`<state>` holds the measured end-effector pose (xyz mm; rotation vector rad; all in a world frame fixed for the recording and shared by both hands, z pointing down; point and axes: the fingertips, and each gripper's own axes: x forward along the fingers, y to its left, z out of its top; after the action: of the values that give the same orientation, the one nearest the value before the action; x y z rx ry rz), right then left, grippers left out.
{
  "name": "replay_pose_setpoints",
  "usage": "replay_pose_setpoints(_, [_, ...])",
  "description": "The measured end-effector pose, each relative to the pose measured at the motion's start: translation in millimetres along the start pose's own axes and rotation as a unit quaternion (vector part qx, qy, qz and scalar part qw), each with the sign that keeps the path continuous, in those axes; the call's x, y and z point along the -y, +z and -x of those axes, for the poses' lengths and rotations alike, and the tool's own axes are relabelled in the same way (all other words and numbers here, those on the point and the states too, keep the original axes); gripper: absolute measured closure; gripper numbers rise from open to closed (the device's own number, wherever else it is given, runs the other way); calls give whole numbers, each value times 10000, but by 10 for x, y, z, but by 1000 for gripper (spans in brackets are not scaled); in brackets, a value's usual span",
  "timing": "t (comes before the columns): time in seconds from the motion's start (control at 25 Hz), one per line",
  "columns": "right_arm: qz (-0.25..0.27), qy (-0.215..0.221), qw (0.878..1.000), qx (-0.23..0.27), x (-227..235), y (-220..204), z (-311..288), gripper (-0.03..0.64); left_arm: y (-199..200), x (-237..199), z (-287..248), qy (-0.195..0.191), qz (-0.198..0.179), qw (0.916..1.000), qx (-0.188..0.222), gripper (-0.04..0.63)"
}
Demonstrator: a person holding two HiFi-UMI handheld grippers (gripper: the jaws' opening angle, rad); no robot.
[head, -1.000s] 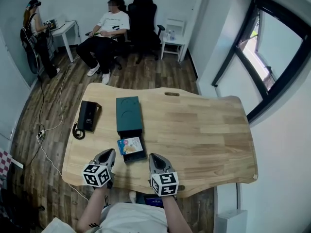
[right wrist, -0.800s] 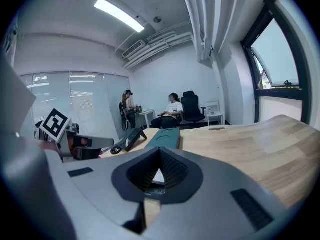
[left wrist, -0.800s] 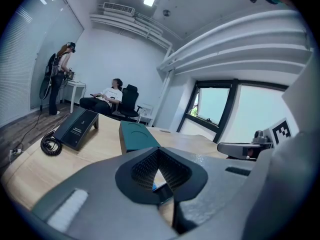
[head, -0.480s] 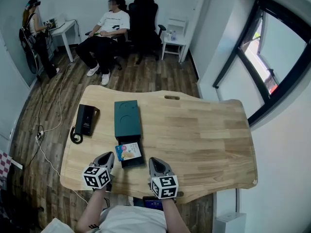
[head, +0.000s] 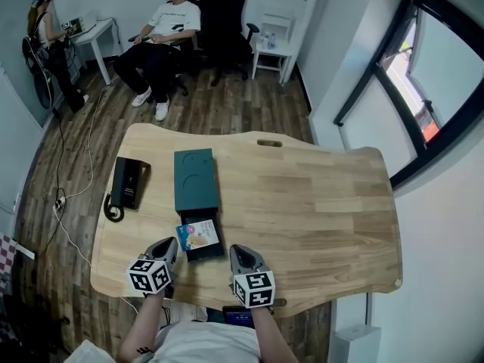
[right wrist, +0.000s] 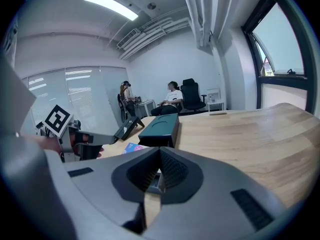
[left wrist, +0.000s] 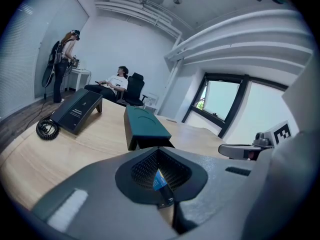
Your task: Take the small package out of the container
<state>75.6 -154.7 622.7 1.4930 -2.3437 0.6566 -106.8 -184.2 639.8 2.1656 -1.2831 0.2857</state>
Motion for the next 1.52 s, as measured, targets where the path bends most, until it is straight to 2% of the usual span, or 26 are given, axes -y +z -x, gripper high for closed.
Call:
replay_pose_setpoints(0.36, [-80, 15, 9997, -211, 126, -95, -193, 612, -160, -33, -177, -123, 138, 9996, -220, 595])
replay_pose_setpoints(0.52, [-79, 97, 9996, -264, 123, -96, -291, 612, -180, -100, -231, -52, 294, 9993, -246, 591])
replay_pose_setpoints(0.56, [-85, 102, 9995, -280, 137, -100, -313, 612, -184, -113, -252, -42, 366, 9990, -245, 570])
replay_pose_setpoints(0.72, [-54, 65, 9994, -325, 212, -113, -399, 612, -243, -171, -367, -14, 713, 9970, -313, 416])
replay_pose_setpoints(0.8, [-42, 73, 9994, -350, 230, -114, -429, 612, -299, -187, -424, -18, 854, 9955, -408, 394])
replay_pose_setpoints(1.08, [-28, 41, 9993, -382, 327, -117, -492, 612, -422, -211, -585, -177, 1446, 9877, -574, 393])
replay_pose_setpoints(1.24, [-27, 47, 9991, -412, 342, -110, -526, 612, -410, -202, -599, -331, 1463, 9867, -632, 410])
replay_pose_setpoints(1.28, [-16, 48, 9991, -414, 340, -104, -528, 612, -409, -210, -593, -342, 1455, 9867, -638, 436])
replay_pose_setpoints(1.52, [15, 58, 9993, -377, 328, -59, -506, 612, -358, -243, -545, -304, 1536, 9861, -560, 454])
